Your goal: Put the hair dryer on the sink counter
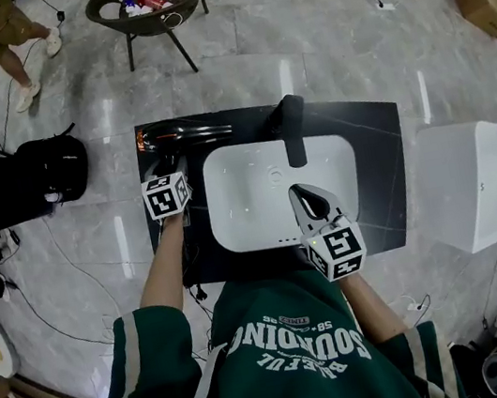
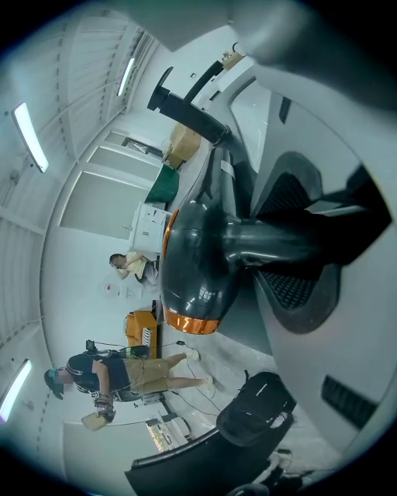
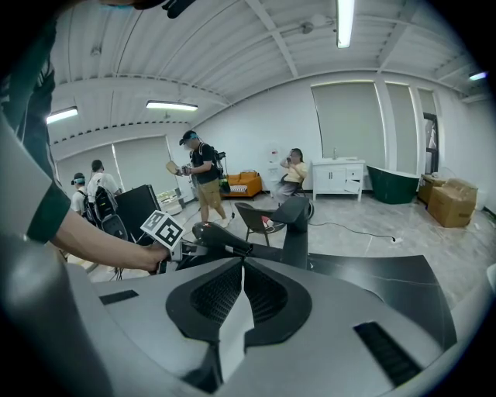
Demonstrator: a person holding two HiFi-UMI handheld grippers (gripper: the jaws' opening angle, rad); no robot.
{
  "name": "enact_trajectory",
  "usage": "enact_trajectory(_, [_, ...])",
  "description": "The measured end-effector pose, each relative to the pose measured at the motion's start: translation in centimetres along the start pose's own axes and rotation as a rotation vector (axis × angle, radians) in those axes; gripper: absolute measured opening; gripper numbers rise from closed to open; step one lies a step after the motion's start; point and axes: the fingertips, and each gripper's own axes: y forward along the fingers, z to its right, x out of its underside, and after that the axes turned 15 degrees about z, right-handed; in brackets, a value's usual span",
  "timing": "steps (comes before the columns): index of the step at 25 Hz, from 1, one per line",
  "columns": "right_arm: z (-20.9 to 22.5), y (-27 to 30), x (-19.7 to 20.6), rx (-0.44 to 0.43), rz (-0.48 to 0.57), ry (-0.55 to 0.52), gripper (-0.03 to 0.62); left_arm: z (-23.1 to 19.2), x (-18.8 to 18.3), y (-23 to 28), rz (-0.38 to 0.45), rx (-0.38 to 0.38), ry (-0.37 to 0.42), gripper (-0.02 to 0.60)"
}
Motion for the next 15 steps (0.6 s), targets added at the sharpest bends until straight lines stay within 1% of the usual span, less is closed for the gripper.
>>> enact_trajectory(4, [0.0, -0.2, -0.1, 0.007, 0.010, 0.005, 0.044, 0.0, 0.2, 0.2, 0.007, -0.006, 0.037, 0.184])
enact_trajectory(9, [-0.3, -0.9, 0.0, 0.015, 0.019, 0.009, 0.044, 0.2, 0.3, -0.2, 0.006, -0.008, 0.116, 0.186])
enact_trajectory(15, [-1.1, -1.8, -0.4, 0.013, 0.040, 0.007, 0.044, 0.5, -0.3, -1.7, 0.010, -0.011, 0.117, 0.195])
